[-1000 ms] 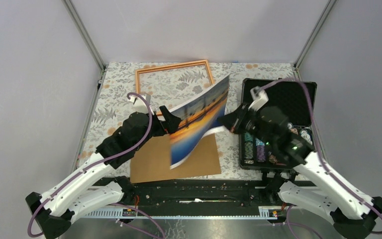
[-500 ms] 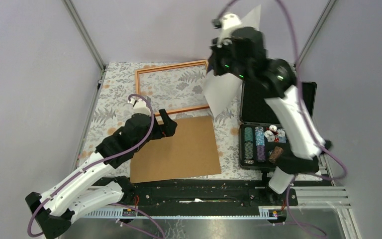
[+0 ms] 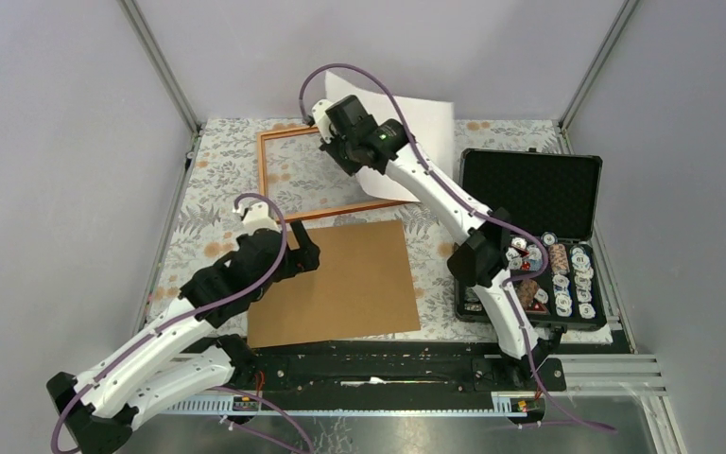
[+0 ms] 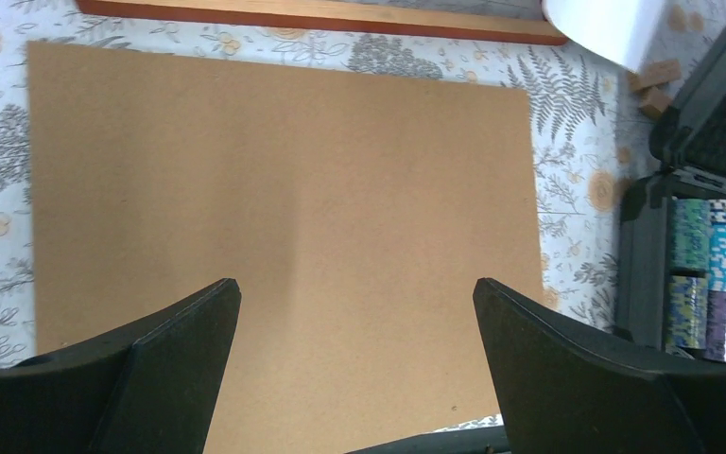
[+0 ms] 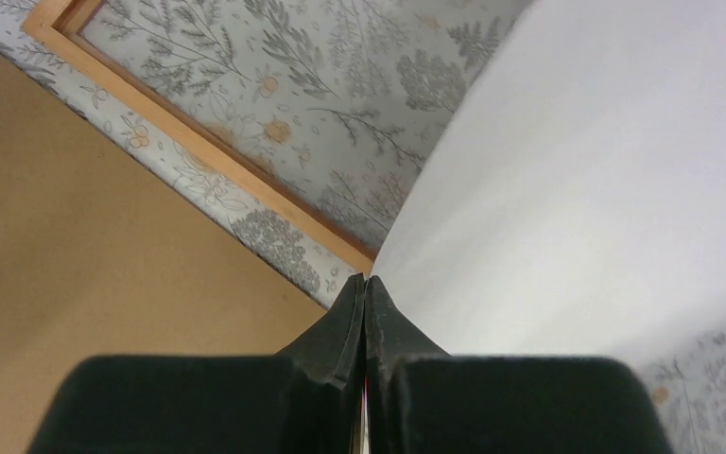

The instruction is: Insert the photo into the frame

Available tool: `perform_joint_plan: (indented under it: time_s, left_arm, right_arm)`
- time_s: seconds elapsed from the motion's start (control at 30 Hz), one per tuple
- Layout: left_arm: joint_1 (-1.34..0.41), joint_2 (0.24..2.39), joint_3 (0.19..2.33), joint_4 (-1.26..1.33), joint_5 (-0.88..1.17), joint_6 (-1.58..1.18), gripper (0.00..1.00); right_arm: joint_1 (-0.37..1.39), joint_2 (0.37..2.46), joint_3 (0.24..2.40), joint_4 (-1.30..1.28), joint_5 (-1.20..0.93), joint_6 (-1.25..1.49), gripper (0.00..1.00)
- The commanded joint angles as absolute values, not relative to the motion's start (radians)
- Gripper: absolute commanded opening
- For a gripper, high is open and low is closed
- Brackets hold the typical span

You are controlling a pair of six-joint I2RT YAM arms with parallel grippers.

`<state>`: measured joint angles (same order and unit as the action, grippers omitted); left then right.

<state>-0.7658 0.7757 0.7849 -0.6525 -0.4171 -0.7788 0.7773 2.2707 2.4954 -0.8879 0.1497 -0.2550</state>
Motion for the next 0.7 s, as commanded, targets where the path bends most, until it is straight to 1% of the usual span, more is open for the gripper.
perform_joint_plan:
  time_s: [0.0, 0.17, 0.33, 0.43, 0.53, 0.67]
  left_arm:
    - [-0.767, 0.721, 0.773, -0.673, -0.509, -0.826, 0.99]
    - [-0.767, 0.746, 0.844, -0.677, -0.557, -0.783, 0.99]
    - [-0.767, 0.806, 1.027, -0.716, -0.671, -0.667, 0.99]
    - [-0.767, 0.816, 1.135, -0.704, -0.745, -0.579, 0.99]
    - [-0.767, 0.818, 1.194, -0.652, -0.808, -0.479, 0.99]
    - [-0.766, 0.825, 1.229, -0.541, -0.865, -0.361, 0.99]
  right_arm:
    - [0.796, 2.299, 2.529, -0.756, 0.046, -0.325, 0.0]
    - [0.808, 2.335, 2.467, -0.643, -0.048, -0.263, 0.0]
    - [0.827, 2.406, 2.47, -0.54, -0.107, -0.168, 0.0]
    - [0.831, 2.439, 2.471, -0.474, -0.098, -0.091, 0.0]
    - [0.831, 2.454, 2.467, -0.439, -0.069, -0.009, 0.0]
    - [0.844, 2.428, 2.397, -0.398, 0.055, 0.087, 0.0]
